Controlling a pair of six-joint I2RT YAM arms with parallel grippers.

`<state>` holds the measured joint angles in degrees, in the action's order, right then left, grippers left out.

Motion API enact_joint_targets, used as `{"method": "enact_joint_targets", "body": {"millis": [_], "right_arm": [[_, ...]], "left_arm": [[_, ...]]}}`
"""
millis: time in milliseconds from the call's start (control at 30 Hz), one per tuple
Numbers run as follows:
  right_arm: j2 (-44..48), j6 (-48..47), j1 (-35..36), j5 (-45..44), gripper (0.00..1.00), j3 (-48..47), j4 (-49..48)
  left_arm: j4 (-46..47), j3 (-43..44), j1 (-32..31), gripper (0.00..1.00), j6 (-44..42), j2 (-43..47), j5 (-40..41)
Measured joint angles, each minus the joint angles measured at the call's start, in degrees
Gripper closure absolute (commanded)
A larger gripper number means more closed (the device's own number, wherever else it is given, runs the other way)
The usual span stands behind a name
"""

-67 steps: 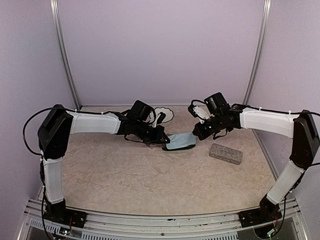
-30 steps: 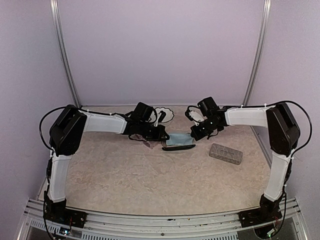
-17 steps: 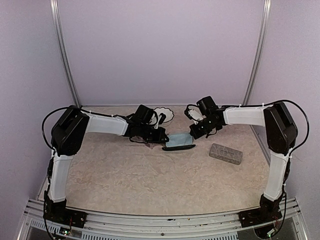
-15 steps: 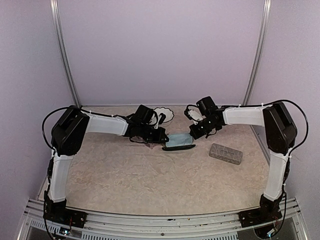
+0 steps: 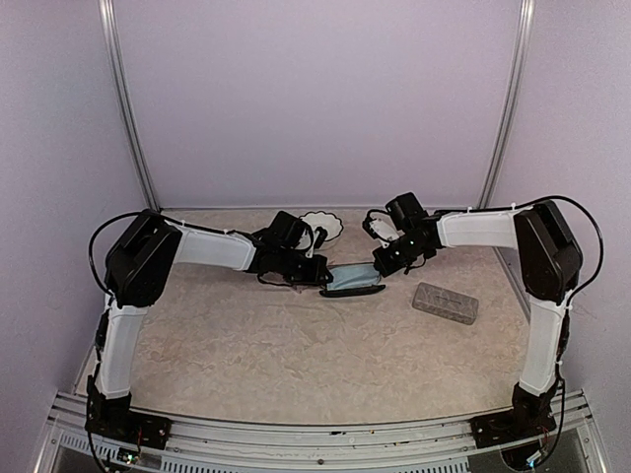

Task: Organize the sunglasses
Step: Place the folded cleaning cloth in the sunglasses case.

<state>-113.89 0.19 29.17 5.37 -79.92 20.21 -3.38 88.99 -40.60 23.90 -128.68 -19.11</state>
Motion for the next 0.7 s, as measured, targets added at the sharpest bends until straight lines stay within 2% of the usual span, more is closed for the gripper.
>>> {"method": "enact_joint_targets", "body": {"millis": [167,433,700], "right_arm": [[-0.26,0.02,0.00,-0.02,0.99,-0.22,-0.15],[-0.76,0.09,0.00,-0.07,0.88,-1.01,-0.37],[-0.76,0.31,0.00,-0.13,0.79,-1.05,-0.37]], "left_arm": [[0.17,0.11,0.00,0.99,0.11,-0.11,0.28],[0.09,0.44,0.00,0.79,0.50,-0.68,1.66],[-0.04,0.44,0.00,0.75,0.72,-0.76,2.51]]}}
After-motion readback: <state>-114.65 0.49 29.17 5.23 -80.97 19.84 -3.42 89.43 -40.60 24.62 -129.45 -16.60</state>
